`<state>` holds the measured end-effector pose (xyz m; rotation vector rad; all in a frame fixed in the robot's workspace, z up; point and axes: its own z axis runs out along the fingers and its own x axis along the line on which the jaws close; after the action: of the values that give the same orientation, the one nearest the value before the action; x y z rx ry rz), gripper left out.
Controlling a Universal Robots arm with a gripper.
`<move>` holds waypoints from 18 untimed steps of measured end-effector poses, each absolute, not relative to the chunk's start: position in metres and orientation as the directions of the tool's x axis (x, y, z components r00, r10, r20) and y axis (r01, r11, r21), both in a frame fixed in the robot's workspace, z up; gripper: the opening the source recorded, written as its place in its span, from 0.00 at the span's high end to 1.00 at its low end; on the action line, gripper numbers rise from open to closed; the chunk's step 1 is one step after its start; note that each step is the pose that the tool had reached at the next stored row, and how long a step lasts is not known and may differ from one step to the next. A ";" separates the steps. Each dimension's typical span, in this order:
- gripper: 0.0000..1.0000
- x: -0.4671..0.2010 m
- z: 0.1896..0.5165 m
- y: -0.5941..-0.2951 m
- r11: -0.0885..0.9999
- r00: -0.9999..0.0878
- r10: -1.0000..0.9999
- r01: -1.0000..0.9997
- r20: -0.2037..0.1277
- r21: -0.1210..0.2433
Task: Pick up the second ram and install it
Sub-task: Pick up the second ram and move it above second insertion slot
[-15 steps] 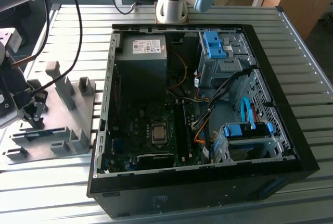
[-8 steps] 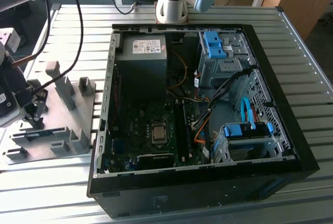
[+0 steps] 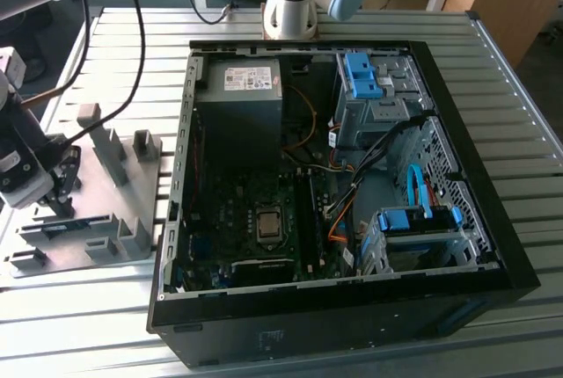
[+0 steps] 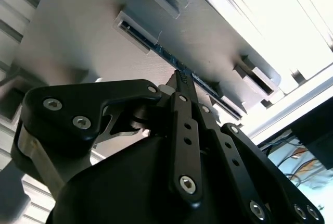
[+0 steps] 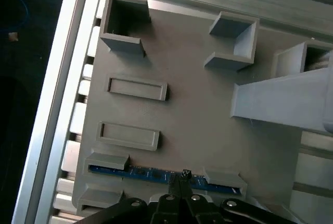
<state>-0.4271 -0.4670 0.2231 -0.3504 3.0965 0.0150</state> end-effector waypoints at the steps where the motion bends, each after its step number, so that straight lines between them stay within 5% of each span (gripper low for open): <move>1: 0.90 -0.427 0.223 -0.467 0.971 -0.971 -0.239 -0.239 -0.026 0.007; 18: 0.90 -0.427 0.223 -0.467 0.891 -0.891 -0.453 -0.453 -0.026 0.007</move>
<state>-0.4271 -0.4670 0.2231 -0.7267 3.0317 0.0197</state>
